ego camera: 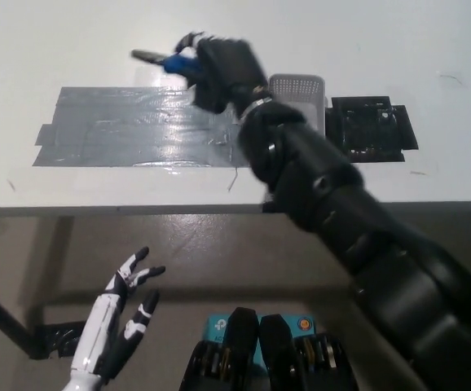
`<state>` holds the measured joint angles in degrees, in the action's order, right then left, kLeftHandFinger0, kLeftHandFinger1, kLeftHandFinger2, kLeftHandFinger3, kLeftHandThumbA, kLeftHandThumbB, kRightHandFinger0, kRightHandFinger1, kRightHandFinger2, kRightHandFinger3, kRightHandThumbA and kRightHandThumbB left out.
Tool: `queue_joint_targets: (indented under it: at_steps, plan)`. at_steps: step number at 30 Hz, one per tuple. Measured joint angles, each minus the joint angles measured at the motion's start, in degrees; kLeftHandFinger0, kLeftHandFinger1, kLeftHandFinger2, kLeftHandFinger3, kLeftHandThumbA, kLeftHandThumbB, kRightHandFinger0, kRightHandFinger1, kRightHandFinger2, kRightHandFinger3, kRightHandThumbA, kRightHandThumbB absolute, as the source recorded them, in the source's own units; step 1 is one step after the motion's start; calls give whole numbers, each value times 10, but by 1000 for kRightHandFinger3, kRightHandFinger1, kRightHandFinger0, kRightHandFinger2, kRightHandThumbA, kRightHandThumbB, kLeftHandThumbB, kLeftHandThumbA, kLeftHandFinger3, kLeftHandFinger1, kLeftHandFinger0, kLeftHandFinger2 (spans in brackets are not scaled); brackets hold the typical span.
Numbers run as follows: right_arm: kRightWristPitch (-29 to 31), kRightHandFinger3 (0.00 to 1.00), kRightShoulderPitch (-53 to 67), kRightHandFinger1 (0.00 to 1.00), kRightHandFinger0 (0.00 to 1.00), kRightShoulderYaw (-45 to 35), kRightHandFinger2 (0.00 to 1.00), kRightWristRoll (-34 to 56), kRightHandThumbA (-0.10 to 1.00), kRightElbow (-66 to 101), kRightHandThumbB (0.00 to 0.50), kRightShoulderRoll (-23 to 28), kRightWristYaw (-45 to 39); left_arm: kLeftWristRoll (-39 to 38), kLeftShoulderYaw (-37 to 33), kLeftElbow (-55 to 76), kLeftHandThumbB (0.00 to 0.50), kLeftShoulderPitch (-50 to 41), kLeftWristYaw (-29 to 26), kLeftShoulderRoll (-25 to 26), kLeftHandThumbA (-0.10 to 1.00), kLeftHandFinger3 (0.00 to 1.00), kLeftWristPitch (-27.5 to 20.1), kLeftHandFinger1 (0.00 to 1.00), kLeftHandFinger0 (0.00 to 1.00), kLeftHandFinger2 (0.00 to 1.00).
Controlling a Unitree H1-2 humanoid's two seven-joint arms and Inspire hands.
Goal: The robot picks the blue plier placed on top of the container and places it on the grey area of the table
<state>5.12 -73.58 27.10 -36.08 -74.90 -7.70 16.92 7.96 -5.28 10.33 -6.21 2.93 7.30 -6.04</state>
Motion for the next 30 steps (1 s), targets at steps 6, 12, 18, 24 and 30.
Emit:
queue_joint_targets:
  at_steps: [6, 12, 18, 24, 30]
  plan:
    - [0, 406, 8, 287, 15, 0, 626, 2, -16, -26, 155, -27, 0, 0, -4, 0, 0, -11, 3, 0, 795, 937, -1, 901, 1000, 796]
    - [-17, 1000, 17, 1000, 1000, -24, 1000, 23, 863, -47, 326, -35, -36, 5, -8, 1, 0, -13, 5, 1, 817, 949, -1, 909, 1000, 799]
    - [-41, 1000, 16, 1000, 1000, -32, 1000, 39, 1000, -47, 376, -28, -87, 10, -9, 7, 0, -12, 7, 1, 800, 954, 0, 924, 1000, 806]
    - [-44, 1000, 16, 1000, 1000, -46, 1000, 51, 1000, -38, 370, -14, -88, 16, -10, 10, 0, -9, 11, 3, 774, 938, 1, 924, 1000, 802]
    - [-42, 1000, 5, 1000, 1000, -75, 1000, 67, 1000, -13, 361, 6, -74, 20, -11, 10, 0, -3, 12, 3, 762, 944, 2, 925, 1000, 804]
